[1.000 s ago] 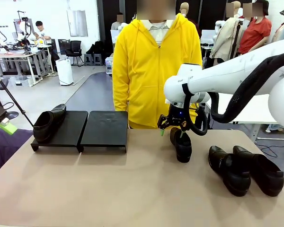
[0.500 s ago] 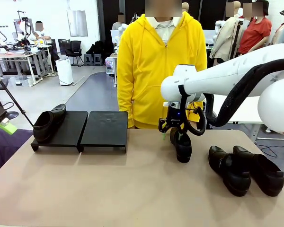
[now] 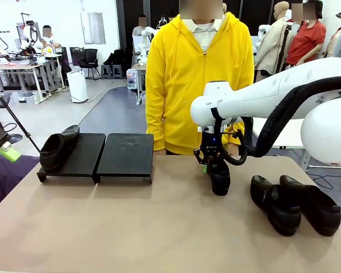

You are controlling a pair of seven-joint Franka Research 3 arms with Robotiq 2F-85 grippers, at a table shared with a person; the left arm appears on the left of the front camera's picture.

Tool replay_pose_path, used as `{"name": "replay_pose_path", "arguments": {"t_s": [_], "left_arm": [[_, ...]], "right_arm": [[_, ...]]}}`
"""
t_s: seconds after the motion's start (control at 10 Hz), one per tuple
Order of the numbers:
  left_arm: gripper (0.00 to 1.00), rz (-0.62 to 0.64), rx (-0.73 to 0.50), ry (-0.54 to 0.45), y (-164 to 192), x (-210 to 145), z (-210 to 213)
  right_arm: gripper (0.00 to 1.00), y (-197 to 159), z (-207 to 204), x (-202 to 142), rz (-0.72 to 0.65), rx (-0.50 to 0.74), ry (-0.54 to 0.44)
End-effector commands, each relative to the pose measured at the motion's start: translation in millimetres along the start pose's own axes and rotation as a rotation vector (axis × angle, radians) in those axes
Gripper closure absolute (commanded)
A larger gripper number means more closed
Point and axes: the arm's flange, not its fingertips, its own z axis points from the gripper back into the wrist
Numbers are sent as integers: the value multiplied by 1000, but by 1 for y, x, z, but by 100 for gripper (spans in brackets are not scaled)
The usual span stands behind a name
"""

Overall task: Organize the shoes by placing them on the stand.
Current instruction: Pick up one Shoe and place it in the middle of the table.

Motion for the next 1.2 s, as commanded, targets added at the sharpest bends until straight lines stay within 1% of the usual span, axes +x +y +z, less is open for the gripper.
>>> {"name": "replay_pose_path", "arguments": {"t_s": [0.0,0.2,0.4,0.5,0.6,0.7,0.8,0.9,1.0,1.1], "left_arm": [[0,10,-8,-14,0,0,-1],[0,10,-8,-14,0,0,-1],[0,10,-8,-14,0,0,-1],[0,10,-8,-14,0,0,-1],[0,10,-8,-14,0,0,-1],[0,10,-8,-14,0,0,-1],[0,10,-8,-14,0,0,-1],[0,10,-8,-14,0,0,-1],[0,10,-8,-14,0,0,-1],[0,10,-8,-14,0,0,-1]], "right_arm": [[100,3,6,6,-45,-41,-9],[100,1,9,2,-39,-42,-2],[100,-8,23,-12,-49,-27,2],[100,-17,41,-37,-64,12,12],[100,-23,60,-64,-57,48,44],[100,-30,79,-87,-70,75,115],[100,-42,106,-114,-91,74,123],[100,-49,125,-143,-115,96,162],[100,-52,135,-177,-119,132,162],[100,-52,134,-217,-80,163,85]]}}
